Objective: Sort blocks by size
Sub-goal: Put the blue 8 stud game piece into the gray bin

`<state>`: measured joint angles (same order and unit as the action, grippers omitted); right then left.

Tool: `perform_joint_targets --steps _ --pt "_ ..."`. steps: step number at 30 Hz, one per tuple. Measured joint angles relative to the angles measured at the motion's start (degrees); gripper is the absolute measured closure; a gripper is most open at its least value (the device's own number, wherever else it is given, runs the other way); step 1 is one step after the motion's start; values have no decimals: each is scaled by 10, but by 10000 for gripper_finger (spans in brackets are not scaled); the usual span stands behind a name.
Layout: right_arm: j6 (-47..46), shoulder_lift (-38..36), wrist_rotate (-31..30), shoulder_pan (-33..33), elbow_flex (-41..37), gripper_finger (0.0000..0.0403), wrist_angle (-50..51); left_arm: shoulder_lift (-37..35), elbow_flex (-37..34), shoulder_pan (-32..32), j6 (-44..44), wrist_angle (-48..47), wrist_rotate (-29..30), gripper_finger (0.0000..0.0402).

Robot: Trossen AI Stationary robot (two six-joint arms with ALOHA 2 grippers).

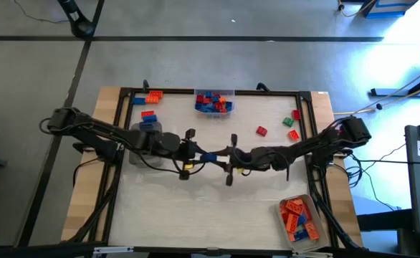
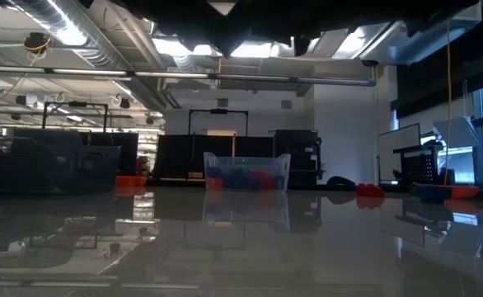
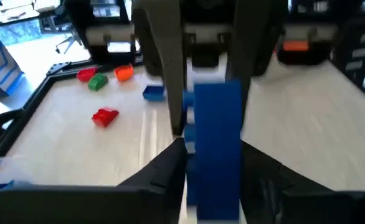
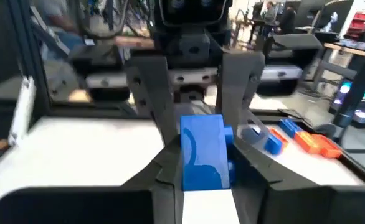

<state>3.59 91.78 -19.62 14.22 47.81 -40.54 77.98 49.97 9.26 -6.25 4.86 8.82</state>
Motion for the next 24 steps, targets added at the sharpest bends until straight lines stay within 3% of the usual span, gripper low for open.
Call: perform_joint_targets --steps 5,9,16,24 --pt "-5 -86 -47 30 5 311 137 -33 1 -3 -4 -94 -3 255" --pt "-120 -167 -53 69 34 310 365 -61 1 -3 -1 -185 1 246" --pt "-464 -245 21 156 83 308 724 -61 1 -5 22 -242 3 251" --pt "-885 -251 132 284 85 308 879 -60 0 -6 19 -244 4 251"
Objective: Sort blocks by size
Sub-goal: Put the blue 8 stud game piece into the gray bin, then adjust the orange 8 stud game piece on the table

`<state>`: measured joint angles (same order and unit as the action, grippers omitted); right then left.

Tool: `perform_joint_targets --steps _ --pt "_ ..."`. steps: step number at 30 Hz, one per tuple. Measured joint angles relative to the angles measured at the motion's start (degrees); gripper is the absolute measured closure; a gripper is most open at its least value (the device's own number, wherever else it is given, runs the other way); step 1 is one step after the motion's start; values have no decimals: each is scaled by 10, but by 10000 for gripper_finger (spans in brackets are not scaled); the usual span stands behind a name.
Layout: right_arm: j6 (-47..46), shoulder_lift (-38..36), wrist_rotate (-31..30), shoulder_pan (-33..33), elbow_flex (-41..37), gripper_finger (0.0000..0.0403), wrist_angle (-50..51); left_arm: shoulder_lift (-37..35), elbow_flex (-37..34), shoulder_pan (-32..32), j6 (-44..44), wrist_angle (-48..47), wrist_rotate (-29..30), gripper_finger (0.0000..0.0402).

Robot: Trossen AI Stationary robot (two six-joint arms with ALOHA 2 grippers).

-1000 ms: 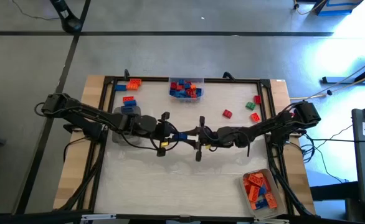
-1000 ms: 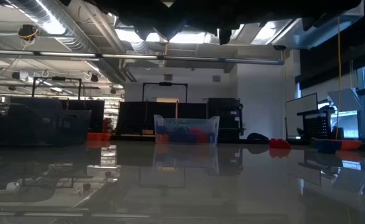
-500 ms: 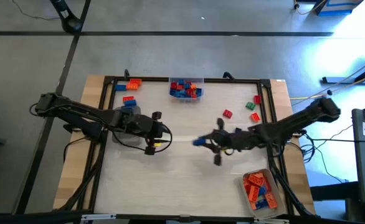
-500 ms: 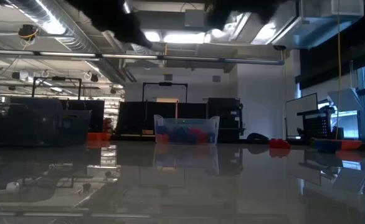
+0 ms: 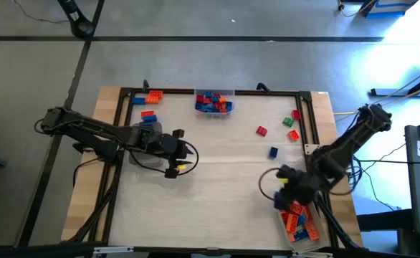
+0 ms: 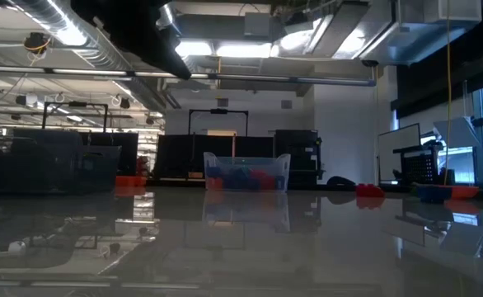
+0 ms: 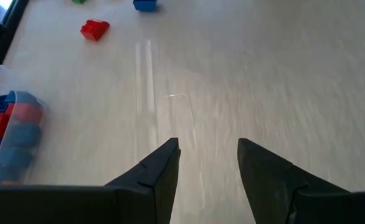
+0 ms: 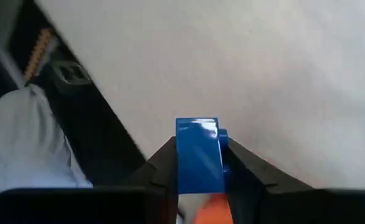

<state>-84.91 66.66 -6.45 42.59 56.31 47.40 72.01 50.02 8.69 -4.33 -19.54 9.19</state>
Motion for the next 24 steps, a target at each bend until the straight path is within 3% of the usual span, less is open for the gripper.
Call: perform_joint_targets --steps 4,11,16,24 --pt "-180 15 30 75 0 307 45 0 0 0 -2 0 0 254" --pt "-328 41 86 134 -22 300 85 0 0 0 -2 0 0 252" --pt "-359 41 136 141 -35 255 89 0 0 0 -2 0 1 256" --pt "-358 -4 121 119 -35 190 80 0 0 0 -6 0 1 256"
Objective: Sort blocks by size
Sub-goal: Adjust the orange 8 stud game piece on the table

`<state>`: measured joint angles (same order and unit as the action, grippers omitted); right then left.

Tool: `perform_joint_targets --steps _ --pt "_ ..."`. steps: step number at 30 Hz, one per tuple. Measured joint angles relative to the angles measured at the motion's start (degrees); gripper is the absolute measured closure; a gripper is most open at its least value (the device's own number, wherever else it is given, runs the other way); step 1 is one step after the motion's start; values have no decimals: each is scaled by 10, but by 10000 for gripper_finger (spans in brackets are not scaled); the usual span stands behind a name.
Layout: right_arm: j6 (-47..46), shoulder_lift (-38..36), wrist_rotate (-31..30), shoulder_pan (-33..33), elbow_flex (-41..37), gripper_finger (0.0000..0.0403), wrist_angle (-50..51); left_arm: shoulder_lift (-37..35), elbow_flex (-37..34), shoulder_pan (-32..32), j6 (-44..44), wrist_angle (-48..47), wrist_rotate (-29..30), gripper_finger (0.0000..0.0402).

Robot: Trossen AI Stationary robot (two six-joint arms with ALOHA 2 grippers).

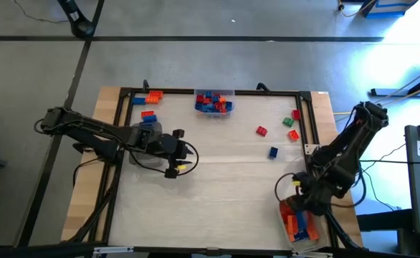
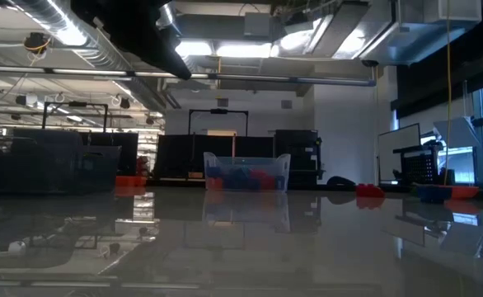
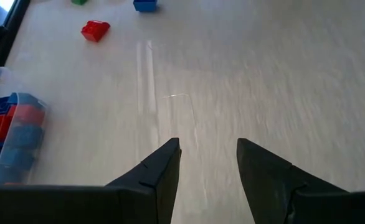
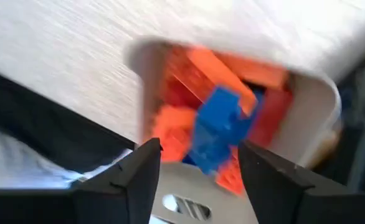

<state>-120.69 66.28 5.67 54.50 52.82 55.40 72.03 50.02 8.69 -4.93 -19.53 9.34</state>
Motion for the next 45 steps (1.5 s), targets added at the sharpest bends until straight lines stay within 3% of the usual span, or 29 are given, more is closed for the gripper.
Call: perform_joint_targets --steps 7,12,15,19,24,29,35,41,45 --pt "198 -32 -155 -72 0 185 -49 0 0 -5 -54 -1 7 256" --pt "446 -31 -303 -130 0 186 -129 -3 0 -47 -58 -15 81 256" --pt "589 -19 -397 -156 0 187 -173 -3 0 -98 -40 -16 129 257" --pt "736 15 -412 -197 0 187 -207 -3 0 -194 4 -47 156 257" --pt "838 75 -500 -257 0 187 -230 4 0 -329 63 -73 157 257" --pt "866 132 -516 -324 0 187 -262 30 2 -442 126 -104 151 257" --pt "892 194 -497 -379 0 187 -304 86 39 -549 183 -226 68 257" --pt "930 232 -442 -397 0 187 -365 133 40 -602 187 -282 25 257" --pt "955 241 -436 -395 0 187 -395 165 41 -610 180 -282 1 257"
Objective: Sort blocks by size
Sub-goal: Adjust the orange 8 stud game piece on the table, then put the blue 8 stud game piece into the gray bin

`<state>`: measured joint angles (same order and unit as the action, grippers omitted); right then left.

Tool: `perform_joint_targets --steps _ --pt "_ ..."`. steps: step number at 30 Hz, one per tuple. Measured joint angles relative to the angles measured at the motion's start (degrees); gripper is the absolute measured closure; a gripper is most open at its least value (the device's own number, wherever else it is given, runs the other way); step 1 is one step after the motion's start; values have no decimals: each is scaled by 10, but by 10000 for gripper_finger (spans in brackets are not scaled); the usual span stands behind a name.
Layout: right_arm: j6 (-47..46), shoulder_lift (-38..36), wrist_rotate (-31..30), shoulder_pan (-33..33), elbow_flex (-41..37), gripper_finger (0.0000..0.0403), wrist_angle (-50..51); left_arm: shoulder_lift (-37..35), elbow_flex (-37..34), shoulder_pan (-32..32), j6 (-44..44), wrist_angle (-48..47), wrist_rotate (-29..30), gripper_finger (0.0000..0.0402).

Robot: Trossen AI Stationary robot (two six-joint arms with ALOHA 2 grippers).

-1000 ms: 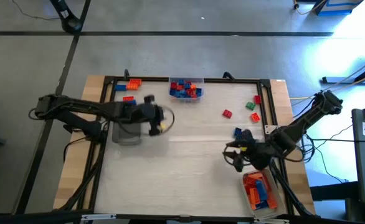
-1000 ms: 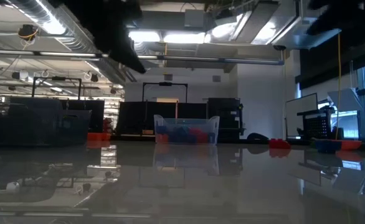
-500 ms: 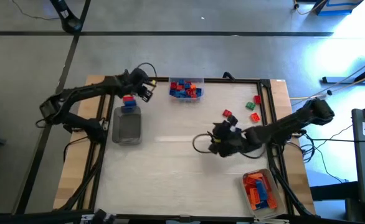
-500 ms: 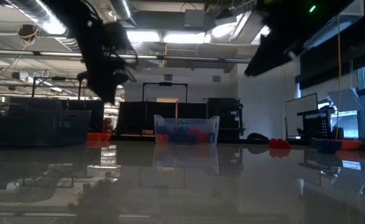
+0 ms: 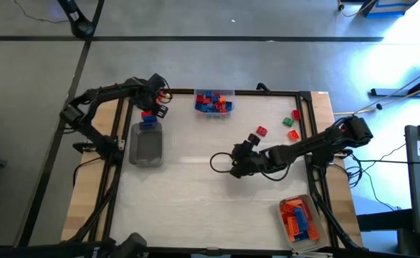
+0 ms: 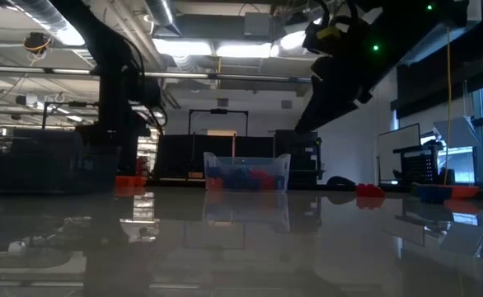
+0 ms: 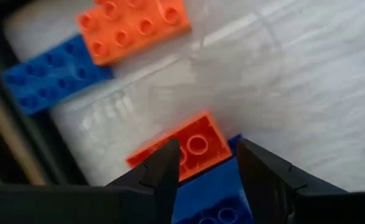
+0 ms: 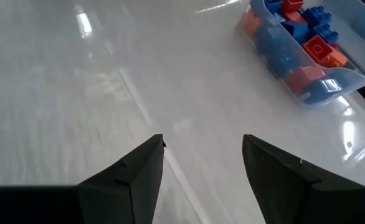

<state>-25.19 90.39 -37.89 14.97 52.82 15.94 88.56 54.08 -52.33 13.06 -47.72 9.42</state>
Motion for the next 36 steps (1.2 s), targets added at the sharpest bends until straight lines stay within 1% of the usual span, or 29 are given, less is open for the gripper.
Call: perform_joint_targets --steps 6,11,15,22,26,29,32,36 --pt "2 0 0 0 0 187 -15 59 1 1 -3 11 0 257" --pt "2 0 0 0 0 187 -15 81 3 17 -13 27 -8 257" --pt "2 0 0 0 0 187 -21 81 3 52 -16 80 -38 257" --pt "14 0 0 0 0 187 -26 82 2 125 -17 132 -113 257" --pt "14 0 0 0 0 187 -26 80 7 170 -39 145 -114 257" --pt "14 0 0 0 0 187 -27 65 22 197 -40 117 -120 257" --pt "14 0 0 0 0 187 -28 20 48 211 -23 78 -83 257" --pt "13 0 0 0 0 187 -28 -28 55 198 11 10 18 257"
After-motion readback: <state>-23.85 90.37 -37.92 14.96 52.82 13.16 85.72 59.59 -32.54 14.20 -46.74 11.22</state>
